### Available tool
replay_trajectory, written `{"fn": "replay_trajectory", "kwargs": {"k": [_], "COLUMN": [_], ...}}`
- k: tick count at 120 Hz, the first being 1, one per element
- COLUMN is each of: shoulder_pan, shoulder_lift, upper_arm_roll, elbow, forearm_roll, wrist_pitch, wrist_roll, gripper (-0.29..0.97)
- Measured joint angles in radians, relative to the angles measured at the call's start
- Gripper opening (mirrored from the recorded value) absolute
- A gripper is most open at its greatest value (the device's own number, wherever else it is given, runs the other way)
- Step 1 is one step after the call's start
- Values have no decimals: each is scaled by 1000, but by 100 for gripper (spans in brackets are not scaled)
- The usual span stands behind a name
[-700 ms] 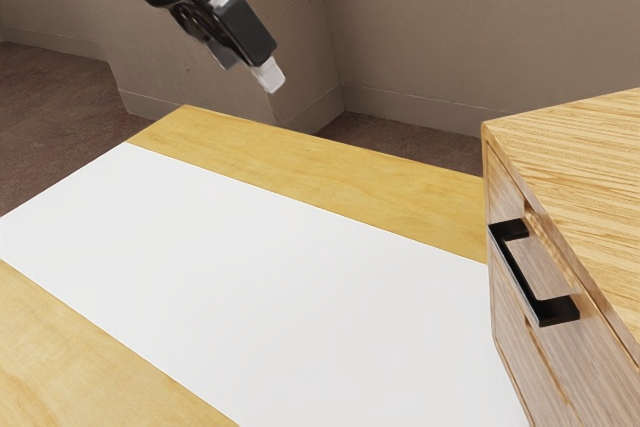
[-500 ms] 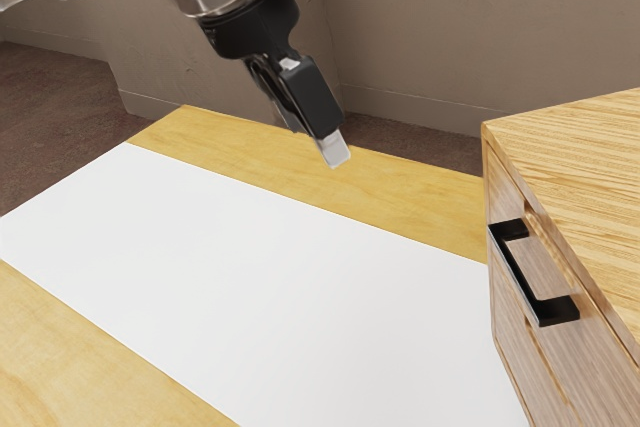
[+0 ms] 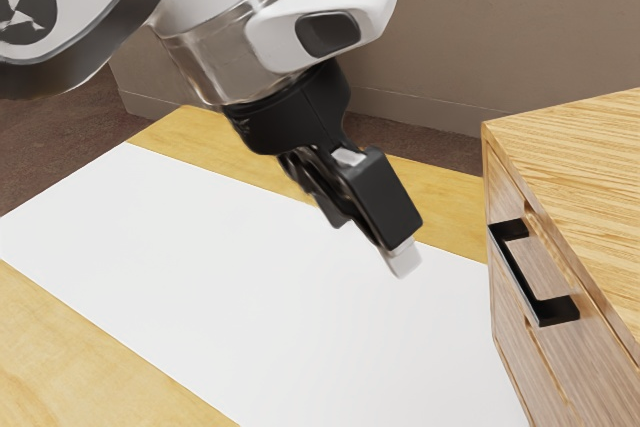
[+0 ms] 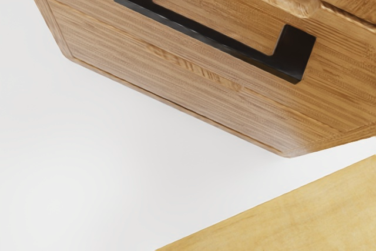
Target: Pull the drawer handle with one arm to open the drawer
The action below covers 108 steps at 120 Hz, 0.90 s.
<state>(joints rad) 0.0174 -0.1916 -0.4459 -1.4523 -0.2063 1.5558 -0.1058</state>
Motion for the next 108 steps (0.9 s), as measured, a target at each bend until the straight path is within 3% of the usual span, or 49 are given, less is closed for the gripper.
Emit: {"fn": "replay_trajectory", "kwargs": {"k": [38, 108], "shoulder_pan": [20, 21], "shoulder_lift": [45, 71], "upper_arm_roll": [-49, -48], "elbow": [-6, -33], "forearm_roll": [16, 64], "wrist_pitch": [132, 167], "wrist_roll": [-168, -332], "gripper": [68, 68]}}
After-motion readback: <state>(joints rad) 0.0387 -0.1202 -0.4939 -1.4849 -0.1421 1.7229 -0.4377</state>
